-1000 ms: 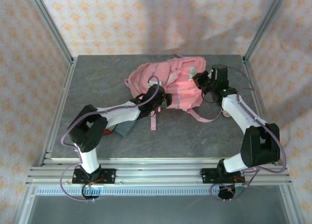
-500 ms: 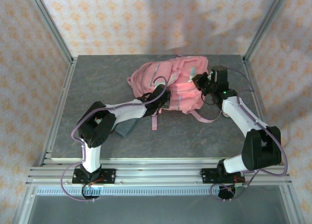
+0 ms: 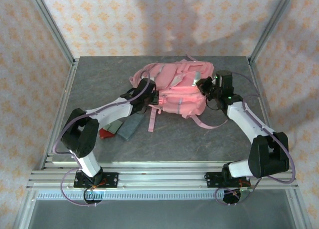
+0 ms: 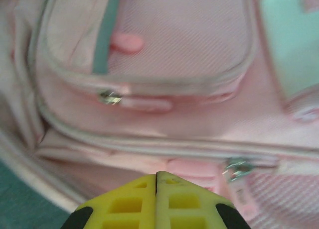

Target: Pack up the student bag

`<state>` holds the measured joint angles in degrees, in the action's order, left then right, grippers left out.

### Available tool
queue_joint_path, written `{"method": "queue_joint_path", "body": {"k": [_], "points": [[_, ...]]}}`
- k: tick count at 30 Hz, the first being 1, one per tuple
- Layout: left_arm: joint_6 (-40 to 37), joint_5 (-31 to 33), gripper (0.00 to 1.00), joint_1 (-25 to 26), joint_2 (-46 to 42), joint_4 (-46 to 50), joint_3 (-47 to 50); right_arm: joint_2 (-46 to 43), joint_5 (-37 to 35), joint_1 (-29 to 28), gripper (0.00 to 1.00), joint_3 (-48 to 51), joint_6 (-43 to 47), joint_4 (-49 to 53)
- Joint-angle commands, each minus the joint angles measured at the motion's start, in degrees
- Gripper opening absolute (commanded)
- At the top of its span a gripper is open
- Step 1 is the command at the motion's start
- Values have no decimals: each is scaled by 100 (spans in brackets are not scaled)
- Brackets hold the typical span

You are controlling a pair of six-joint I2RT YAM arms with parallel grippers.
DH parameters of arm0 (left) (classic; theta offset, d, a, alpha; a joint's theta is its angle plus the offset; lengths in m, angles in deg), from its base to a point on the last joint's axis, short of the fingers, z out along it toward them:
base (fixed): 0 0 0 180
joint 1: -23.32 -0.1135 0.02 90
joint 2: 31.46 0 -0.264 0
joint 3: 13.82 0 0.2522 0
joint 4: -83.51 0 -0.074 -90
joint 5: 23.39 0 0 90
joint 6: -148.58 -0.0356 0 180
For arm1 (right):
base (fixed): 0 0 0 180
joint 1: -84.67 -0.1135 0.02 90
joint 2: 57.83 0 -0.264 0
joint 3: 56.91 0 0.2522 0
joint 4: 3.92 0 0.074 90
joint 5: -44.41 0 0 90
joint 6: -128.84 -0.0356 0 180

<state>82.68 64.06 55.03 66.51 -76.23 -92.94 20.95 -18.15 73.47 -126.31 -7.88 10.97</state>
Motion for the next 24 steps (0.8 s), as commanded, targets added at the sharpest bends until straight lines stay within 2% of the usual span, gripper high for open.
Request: {"method": "queue_joint_path", "body": {"k": [1, 3, 4, 8, 13, 17, 24], "points": [[148, 2, 13, 11, -232, 99, 394, -356, 148, -18, 0, -233, 66, -887], [287, -101, 32, 17, -417, -126, 621, -323, 200, -22, 0, -229, 53, -903], [372, -219, 38, 20, -527, -263, 715, -320, 200, -22, 0, -208, 34, -917], [616, -560, 48, 137, -705, -574, 751, -333, 236, -30, 0, -89, -39, -1043], [814, -879, 51, 307, -491, -834, 554, -342, 237, -46, 0, -61, -57, -1053], [894, -880, 53, 377, -142, -884, 274, -362, 262, -63, 0, -79, -53, -1053], [877, -265, 53, 424, 565, -547, -342, -372, 313, -139, 0, -78, -83, -1106]]}}
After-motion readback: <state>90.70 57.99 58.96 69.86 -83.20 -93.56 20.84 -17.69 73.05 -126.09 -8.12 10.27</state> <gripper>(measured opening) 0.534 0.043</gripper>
